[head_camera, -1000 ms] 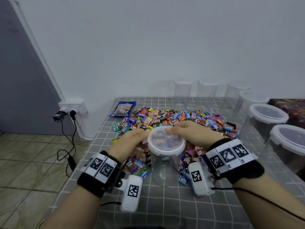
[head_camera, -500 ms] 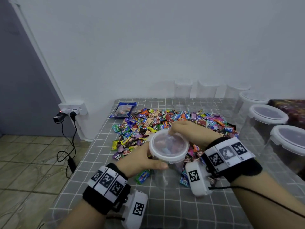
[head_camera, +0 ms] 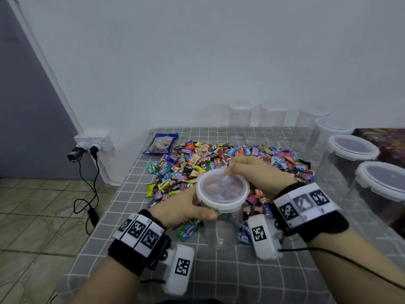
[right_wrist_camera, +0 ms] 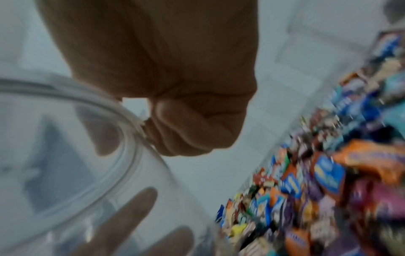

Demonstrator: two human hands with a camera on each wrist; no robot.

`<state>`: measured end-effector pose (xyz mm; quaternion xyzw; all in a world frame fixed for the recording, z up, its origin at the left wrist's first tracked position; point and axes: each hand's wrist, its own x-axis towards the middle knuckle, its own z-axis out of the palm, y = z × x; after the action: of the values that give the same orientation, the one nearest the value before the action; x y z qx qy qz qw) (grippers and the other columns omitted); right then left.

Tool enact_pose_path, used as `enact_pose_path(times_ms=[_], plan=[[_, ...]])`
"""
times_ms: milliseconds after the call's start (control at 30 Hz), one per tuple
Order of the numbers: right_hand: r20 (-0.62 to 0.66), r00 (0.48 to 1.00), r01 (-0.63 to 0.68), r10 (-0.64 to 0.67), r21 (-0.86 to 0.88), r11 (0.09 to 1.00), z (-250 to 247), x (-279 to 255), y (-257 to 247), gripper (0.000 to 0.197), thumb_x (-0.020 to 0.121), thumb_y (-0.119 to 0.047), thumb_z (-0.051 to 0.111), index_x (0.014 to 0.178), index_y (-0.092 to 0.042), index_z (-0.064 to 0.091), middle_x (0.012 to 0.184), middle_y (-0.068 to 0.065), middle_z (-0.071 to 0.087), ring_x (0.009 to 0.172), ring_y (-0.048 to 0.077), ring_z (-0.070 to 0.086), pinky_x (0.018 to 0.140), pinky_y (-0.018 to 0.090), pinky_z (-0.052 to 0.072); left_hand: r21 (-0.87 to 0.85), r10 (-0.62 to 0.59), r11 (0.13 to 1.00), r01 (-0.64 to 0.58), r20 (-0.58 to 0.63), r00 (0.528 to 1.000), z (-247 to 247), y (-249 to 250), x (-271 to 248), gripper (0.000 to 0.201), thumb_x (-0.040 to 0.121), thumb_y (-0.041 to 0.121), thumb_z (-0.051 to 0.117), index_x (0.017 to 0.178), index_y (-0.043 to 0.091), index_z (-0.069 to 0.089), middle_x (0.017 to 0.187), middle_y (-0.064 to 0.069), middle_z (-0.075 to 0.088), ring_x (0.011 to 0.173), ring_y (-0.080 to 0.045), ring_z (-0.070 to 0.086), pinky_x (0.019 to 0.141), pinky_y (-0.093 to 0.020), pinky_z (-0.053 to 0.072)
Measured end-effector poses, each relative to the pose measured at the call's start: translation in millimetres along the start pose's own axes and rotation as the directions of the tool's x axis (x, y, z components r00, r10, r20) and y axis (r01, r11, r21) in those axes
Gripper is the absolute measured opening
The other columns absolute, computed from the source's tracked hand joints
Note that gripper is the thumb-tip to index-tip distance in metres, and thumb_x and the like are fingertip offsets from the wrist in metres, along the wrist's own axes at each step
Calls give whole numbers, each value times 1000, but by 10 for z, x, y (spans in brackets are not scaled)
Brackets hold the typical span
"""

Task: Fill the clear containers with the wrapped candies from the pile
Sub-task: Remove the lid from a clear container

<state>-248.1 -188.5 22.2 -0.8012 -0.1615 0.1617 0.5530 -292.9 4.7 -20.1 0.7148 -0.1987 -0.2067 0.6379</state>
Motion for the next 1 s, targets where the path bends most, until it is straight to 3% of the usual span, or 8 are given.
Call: enact_pose_path(times_ms=[133,300,400,533,633,733,900,1000], plan=[[-142,977,153,-157,-36,988,78,-221,141,36,74,-55,67,96,-28,56,94,-9,63,85,7,62,81,25,49,62,11,998,-10,-6,1000,7,-26,-35,99,56,45,86,138,22,35,138,7,51,131,-10,43,108,-23,34],[-11,979,202,-203,157,967,180,-466,445,115,45,-77,74,140,-28,31,135,-17,50,125,1,47,102,27,43,194,-86,975,110,-128,988,-247,78,-232,124,40,40,84,143,31,17,139,20,38,135,-5,34,103,-18,35],[68,971,222,-231,123,967,282,-499,448,111,54,-58,82,143,-26,25,133,-22,49,125,-3,45,96,12,40,244,-41,966,90,-199,979,-319,328,-261,119,38,45,78,139,41,15,146,13,30,134,-4,30,102,-23,33],[18,968,248,-251,86,965,384,-436,383,88,68,0,81,131,-34,29,126,-19,50,113,-14,50,89,4,38,474,19,880,45,-130,991,-115,600,-100,122,42,55,75,146,37,15,148,17,26,135,4,26,112,-27,27],[-30,965,260,-259,30,965,394,-389,404,93,67,-3,83,135,-34,27,128,-19,51,116,-8,51,95,13,41,750,-26,660,53,-48,999,68,680,25,121,46,62,74,148,30,19,145,14,29,133,-3,30,111,-24,25],[-46,971,237,-236,23,971,382,-379,437,96,65,-10,85,136,-34,26,128,-16,53,115,-4,52,99,19,41,862,14,502,70,-89,996,121,705,88,105,62,45,82,148,30,22,145,9,32,130,-9,34,107,-26,30],[-65,974,216,-218,-39,976,388,-376,433,83,65,-18,86,123,-45,32,123,-20,53,113,-9,50,98,19,41,793,149,609,24,-144,978,74,805,73,107,48,51,78,143,28,33,137,7,42,123,-8,42,106,-28,34],[-72,975,205,-208,-55,977,398,-387,416,76,68,-12,83,113,-48,33,114,-26,50,103,-22,48,85,2,38,713,277,700,-23,-241,930,-108,912,-19,109,42,61,72,140,30,37,135,9,44,121,-2,42,102,-17,33]])
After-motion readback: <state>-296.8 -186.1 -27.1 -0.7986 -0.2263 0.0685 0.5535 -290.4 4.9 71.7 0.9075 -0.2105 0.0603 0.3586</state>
